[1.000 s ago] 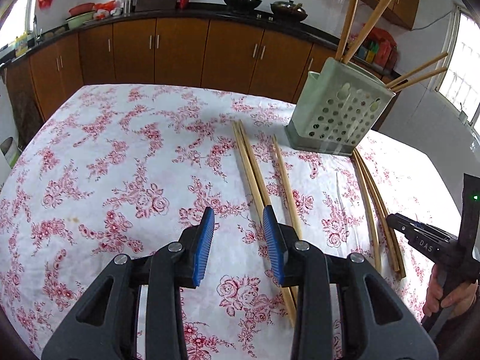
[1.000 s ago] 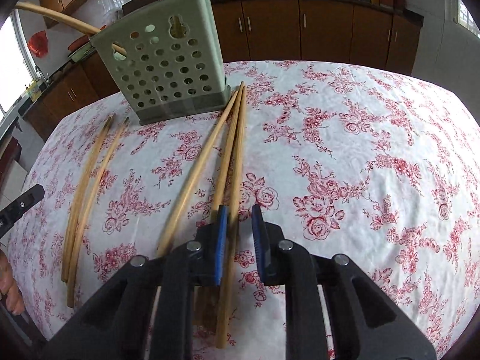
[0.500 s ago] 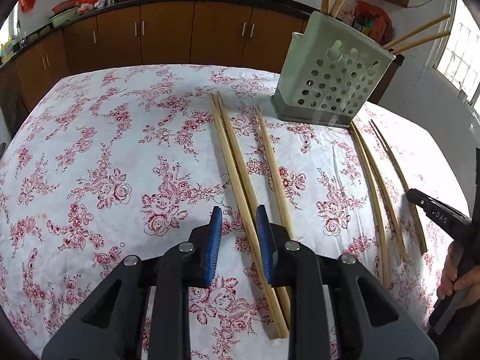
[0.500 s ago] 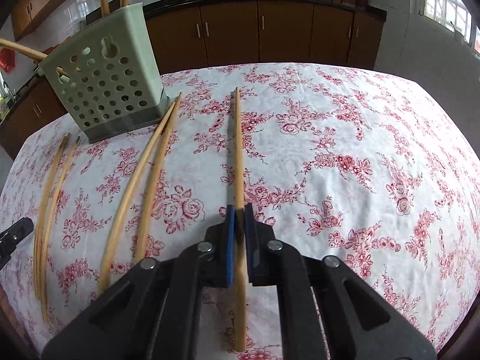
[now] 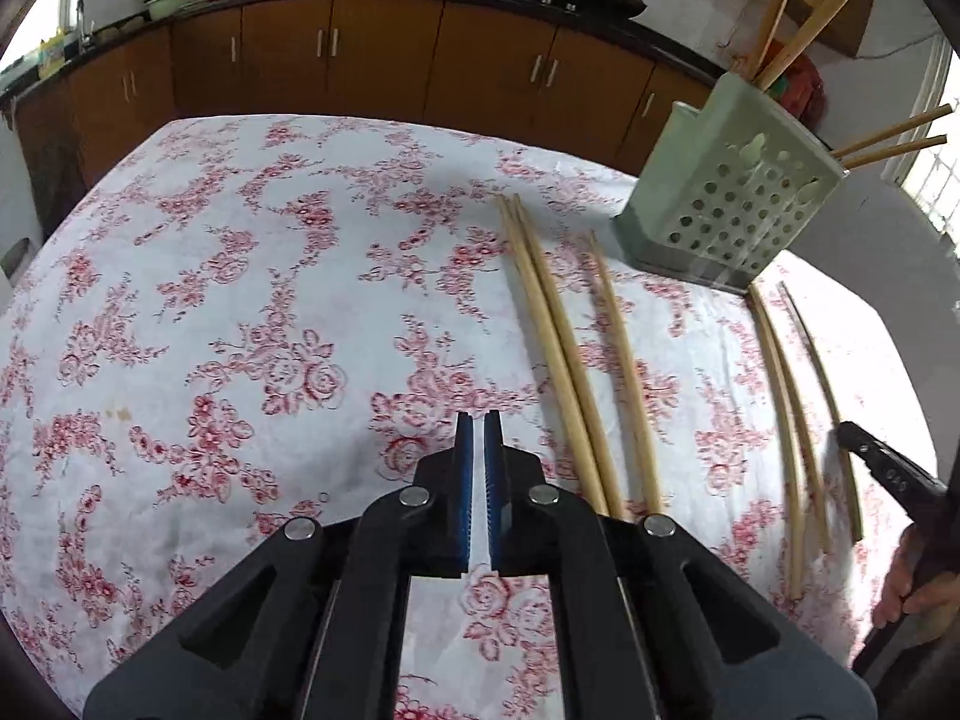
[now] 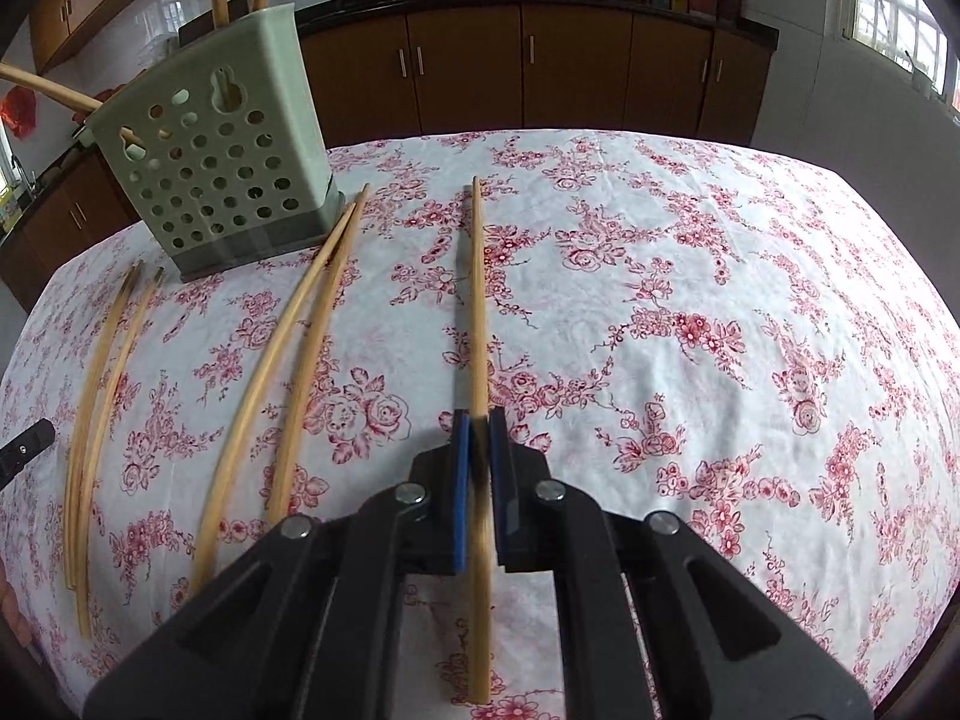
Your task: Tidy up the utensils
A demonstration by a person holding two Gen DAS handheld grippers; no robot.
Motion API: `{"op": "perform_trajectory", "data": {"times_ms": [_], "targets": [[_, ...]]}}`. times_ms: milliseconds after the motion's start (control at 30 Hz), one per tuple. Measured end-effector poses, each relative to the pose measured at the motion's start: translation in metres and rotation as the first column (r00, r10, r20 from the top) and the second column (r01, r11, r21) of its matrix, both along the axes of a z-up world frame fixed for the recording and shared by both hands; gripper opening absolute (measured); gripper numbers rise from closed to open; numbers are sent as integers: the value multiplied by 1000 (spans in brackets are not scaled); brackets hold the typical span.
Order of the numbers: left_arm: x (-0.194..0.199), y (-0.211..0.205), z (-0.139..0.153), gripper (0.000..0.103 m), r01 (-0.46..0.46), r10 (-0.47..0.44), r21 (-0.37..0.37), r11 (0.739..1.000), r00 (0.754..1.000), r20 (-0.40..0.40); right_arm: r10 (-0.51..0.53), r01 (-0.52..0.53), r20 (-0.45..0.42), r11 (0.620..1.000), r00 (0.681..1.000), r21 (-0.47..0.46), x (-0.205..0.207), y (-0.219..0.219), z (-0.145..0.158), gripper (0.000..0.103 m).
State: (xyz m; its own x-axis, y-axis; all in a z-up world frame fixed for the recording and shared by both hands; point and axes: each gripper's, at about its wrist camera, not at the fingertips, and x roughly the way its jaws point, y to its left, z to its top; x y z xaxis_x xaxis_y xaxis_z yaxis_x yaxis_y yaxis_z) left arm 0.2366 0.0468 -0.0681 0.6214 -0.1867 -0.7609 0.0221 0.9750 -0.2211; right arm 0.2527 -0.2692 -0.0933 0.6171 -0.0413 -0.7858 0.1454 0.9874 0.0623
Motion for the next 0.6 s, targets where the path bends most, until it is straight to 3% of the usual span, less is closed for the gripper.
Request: {"op": "perform_trajectory", "data": {"times_ms": [67, 267, 600], "targets": [[-2, -9, 4, 5, 48, -48, -28, 998, 999, 17, 0, 0, -1, 1000, 1000, -1, 0, 0, 0, 8], [5, -39, -3, 5, 101, -101, -11, 995, 995, -14, 2, -2, -1, 1000, 1000, 6, 0, 1, 0, 8], [13, -50, -8, 7, 61, -60, 120, 991, 998, -10, 6, -6, -1, 1000, 1000, 3, 1, 1, 1, 8]]}}
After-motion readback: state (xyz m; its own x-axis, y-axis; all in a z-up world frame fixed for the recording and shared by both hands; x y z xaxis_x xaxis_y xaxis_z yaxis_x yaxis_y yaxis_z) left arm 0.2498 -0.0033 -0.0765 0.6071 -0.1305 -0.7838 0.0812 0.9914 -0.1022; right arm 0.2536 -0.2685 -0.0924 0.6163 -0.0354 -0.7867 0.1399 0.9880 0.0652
